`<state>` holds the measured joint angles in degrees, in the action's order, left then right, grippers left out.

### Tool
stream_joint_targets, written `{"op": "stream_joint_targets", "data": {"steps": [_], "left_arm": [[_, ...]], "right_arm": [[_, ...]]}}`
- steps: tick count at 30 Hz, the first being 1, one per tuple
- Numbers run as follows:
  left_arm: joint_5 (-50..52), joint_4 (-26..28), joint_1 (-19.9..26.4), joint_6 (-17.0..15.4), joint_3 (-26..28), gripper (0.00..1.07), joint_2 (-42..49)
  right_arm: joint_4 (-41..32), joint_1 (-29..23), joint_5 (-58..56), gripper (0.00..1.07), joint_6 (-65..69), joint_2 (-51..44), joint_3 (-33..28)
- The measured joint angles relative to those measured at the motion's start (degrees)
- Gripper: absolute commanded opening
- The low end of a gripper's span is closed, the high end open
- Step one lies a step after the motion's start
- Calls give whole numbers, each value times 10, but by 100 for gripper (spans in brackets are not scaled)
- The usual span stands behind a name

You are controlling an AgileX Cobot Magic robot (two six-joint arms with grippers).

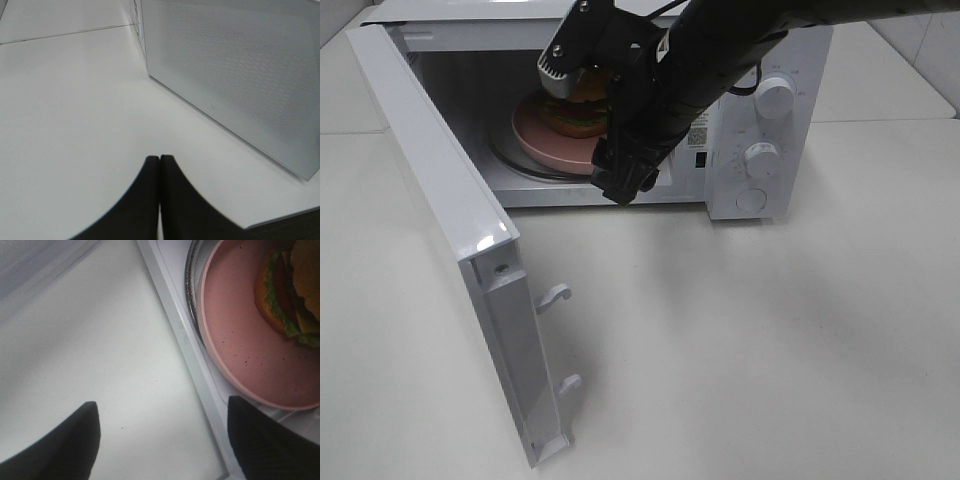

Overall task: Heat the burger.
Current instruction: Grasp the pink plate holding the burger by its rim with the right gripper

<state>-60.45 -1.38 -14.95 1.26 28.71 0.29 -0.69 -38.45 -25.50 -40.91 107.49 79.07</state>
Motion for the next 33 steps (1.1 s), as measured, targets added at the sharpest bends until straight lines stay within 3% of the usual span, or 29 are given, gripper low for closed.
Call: {"op": "stream_joint_targets", "data": {"steps": [1,3,6,8,16,22,28,33], "left_arm": [[0,0,0,0,0,0,0],[0,0,0,0,0,0,0],[0,0,0,0,0,0,0],[0,0,0,0,0,0,0],[0,0,0,0,0,0,0],[0,0,0,0,0,0,0],[0,0,0,0,0,0,0],[0,0,0,0,0,0,0]], "right_arm": [[0,0,0,70,0,0,0],[77,-15,2,69,0,25,18],[92,-19,3,69,0,29,21],[159,-32,17,69,7,49,30],[196,-35,29,68,46,68,46],[274,-35,52,66,119,74,51],[405,-35,49,66,206,93,53],[456,-35,45,66,261,117,71]]}}
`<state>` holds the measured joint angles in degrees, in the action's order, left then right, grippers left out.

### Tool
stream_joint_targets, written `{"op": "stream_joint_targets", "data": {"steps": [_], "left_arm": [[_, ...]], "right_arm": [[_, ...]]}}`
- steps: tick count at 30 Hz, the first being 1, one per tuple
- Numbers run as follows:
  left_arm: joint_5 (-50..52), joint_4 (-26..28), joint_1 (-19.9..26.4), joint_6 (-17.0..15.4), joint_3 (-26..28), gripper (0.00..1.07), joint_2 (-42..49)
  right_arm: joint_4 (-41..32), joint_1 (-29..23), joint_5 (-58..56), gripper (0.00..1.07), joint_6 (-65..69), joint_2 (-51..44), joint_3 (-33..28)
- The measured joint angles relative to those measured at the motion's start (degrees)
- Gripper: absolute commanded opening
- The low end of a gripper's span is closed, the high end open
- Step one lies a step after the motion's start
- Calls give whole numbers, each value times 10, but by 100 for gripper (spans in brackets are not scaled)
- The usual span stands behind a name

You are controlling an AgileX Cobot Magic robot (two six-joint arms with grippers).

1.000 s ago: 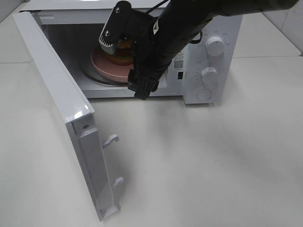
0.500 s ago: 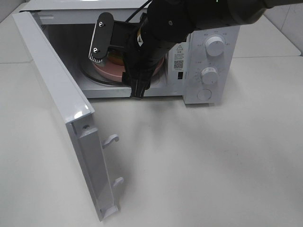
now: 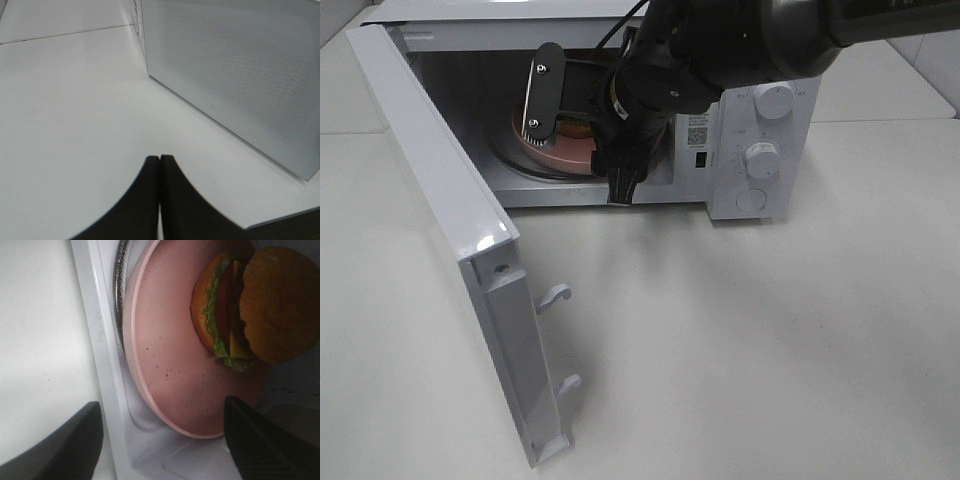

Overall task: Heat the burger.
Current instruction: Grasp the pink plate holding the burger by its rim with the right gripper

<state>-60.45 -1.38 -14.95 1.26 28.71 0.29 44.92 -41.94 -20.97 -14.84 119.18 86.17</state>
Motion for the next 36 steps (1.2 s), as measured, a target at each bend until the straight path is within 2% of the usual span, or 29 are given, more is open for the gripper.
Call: {"op": "stream_joint_targets", "data": {"steps": [15,36], "left_arm": [[0,0,0,0,0,0,0],[0,0,0,0,0,0,0]], "right_arm": [[10,-2,-1,66,12,74,71],[13,-1,29,66,37,135,78]]}}
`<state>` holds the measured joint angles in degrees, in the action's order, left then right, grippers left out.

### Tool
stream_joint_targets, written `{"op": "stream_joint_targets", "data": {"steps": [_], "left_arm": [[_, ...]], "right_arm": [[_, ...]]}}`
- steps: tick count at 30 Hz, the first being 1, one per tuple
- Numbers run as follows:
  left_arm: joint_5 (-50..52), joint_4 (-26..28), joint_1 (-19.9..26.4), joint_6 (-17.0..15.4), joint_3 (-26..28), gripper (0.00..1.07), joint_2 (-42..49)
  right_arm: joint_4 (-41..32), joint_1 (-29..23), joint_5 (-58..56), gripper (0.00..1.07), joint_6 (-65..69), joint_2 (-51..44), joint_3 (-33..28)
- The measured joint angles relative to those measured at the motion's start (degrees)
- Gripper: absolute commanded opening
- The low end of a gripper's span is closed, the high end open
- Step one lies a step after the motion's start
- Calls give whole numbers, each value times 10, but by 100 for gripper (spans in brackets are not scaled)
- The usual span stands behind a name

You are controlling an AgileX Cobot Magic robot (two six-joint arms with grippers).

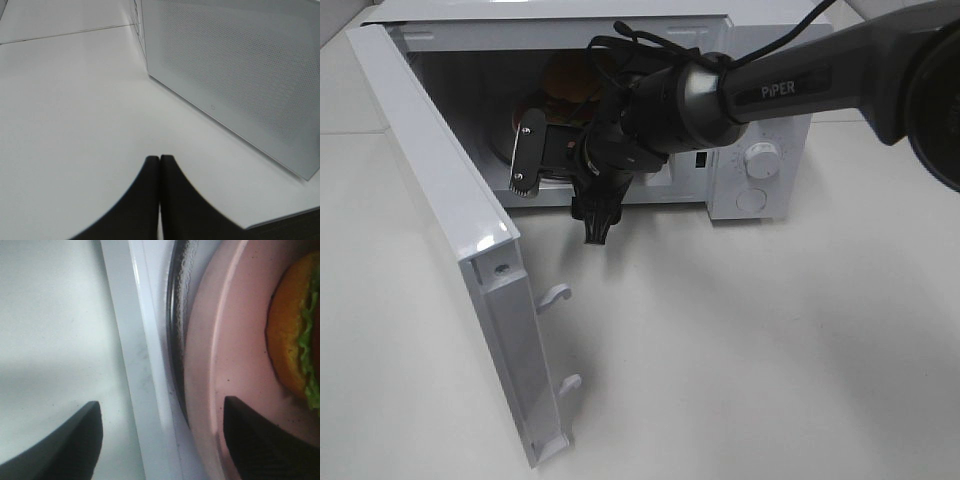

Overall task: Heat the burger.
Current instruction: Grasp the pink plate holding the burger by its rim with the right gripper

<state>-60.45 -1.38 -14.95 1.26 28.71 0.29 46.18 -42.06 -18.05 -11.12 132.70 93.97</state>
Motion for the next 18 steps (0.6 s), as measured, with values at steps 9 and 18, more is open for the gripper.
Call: {"op": "stream_joint_targets", "data": {"steps": [9,18], "left_arm": [[0,0,0,0,0,0,0],[0,0,0,0,0,0,0]], "right_arm": [[-5,0,10,66,2,7,0],[-4,0,19,64,2,14,1]]}}
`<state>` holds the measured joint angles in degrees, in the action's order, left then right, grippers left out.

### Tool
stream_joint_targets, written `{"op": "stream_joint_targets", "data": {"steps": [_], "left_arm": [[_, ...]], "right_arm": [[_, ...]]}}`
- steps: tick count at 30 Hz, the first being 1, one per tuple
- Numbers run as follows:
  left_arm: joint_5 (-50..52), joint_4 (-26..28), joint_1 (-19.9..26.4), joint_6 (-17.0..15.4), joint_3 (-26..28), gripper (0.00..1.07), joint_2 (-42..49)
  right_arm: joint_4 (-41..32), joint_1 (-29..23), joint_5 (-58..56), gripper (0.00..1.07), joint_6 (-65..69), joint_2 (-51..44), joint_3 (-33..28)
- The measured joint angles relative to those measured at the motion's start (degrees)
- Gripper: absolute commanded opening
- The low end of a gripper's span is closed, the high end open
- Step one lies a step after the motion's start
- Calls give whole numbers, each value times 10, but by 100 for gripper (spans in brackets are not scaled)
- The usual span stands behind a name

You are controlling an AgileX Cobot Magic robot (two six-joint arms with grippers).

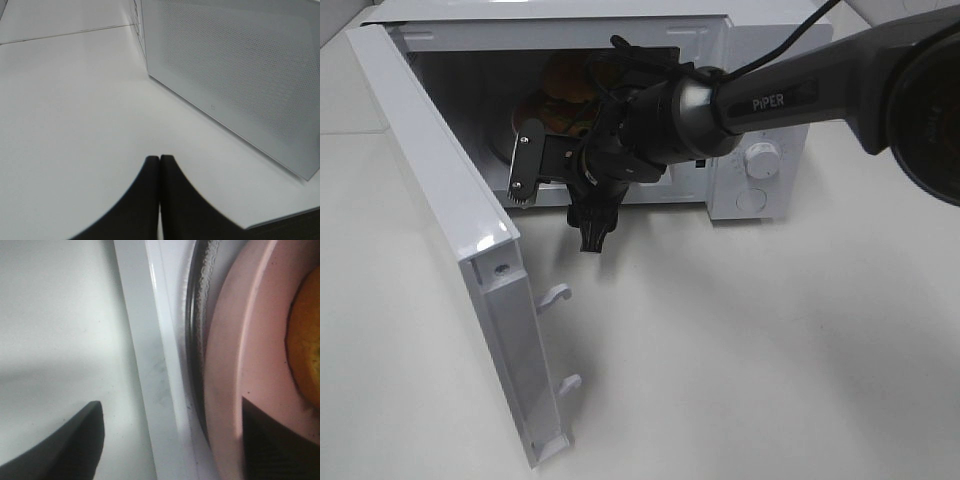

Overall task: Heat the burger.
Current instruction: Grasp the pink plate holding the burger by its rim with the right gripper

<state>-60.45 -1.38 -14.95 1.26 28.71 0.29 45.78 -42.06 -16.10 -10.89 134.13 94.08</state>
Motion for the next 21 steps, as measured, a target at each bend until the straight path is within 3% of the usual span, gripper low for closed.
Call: {"op": "stream_joint_targets", "data": {"steps": [4,9,11,14,16,17,18,21], "left_arm": [[0,0,0,0,0,0,0],[0,0,0,0,0,0,0],[0,0,0,0,0,0,0],[0,0,0,0,0,0,0],[0,0,0,0,0,0,0],[0,0,0,0,0,0,0],[0,0,0,0,0,0,0],[0,0,0,0,0,0,0]], "right_arm": [[0,0,1,64,0,4,1],[1,4,3,54,0,9,3],[5,7,7,35,0,9,5],[8,7,9,29,0,9,6],[10,7,13,9,0,7,8],[10,7,13,9,0,7,8],[10,7,13,0,0,5,8],[11,7,11,0,-3,5,8]]}}
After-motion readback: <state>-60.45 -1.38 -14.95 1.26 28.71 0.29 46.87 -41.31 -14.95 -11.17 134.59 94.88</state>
